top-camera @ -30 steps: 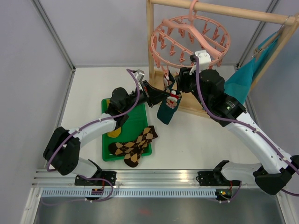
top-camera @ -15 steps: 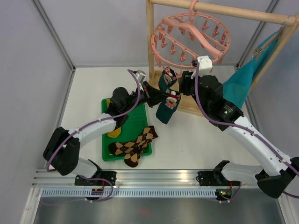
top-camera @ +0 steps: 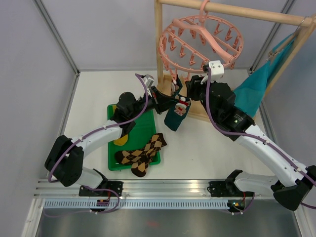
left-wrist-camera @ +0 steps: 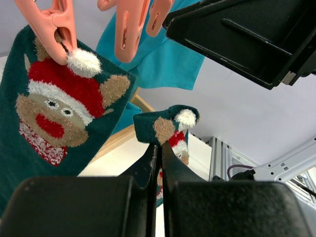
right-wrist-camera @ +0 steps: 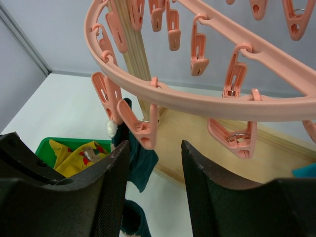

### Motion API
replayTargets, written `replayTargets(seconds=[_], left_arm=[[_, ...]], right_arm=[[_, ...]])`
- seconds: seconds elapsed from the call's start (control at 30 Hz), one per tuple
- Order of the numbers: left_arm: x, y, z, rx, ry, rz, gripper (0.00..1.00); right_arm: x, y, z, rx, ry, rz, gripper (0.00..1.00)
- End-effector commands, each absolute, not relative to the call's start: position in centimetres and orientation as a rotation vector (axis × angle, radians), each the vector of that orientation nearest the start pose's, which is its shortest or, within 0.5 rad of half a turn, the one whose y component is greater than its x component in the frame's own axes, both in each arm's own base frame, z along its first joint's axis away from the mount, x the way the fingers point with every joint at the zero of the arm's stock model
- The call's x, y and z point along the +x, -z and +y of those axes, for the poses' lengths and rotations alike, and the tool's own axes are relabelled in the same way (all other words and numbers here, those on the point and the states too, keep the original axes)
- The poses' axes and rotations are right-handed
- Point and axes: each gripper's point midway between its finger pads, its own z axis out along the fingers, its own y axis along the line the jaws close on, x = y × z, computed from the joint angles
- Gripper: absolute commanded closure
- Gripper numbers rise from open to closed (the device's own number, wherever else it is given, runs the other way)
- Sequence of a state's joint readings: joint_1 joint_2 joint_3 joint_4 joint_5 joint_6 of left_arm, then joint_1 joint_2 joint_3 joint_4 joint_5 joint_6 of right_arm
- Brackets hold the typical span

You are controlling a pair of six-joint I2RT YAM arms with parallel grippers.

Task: Clip the socks to the hanger
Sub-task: Open the clamp at the hanger.

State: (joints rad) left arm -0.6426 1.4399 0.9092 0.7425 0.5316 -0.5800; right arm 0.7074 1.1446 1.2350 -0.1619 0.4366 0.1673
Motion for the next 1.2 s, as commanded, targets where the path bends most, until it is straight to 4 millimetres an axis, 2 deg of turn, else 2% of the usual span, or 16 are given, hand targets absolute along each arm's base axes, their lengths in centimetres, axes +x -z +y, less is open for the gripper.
replayTargets(seconds=[0.0,0.27,0.6,1.17], left_arm=[[28.4,-33.4,-34.8,0.566,1.324,1.355,0.98],[28.2,-33.4,-34.6,0.575,1.312,1.355,0.98],[28.1,-33.6,-34.4,0.585,1.293,1.356,0.98],[28.1,-33.6,-34.3,0.598,1.277,1.355,0.98]], right_arm=[[33.3,-39.9,19.4,-0.064,-0.325,1.562,0.47],[33.5,-39.0,20.5,-0.082,-0.332,1.548,0.44],[34.4,-39.2,20.5,-0.047,-0.291,1.515,0.43],[36.3,-38.3,21.2,-0.018,-0.244,1.519,0.38]])
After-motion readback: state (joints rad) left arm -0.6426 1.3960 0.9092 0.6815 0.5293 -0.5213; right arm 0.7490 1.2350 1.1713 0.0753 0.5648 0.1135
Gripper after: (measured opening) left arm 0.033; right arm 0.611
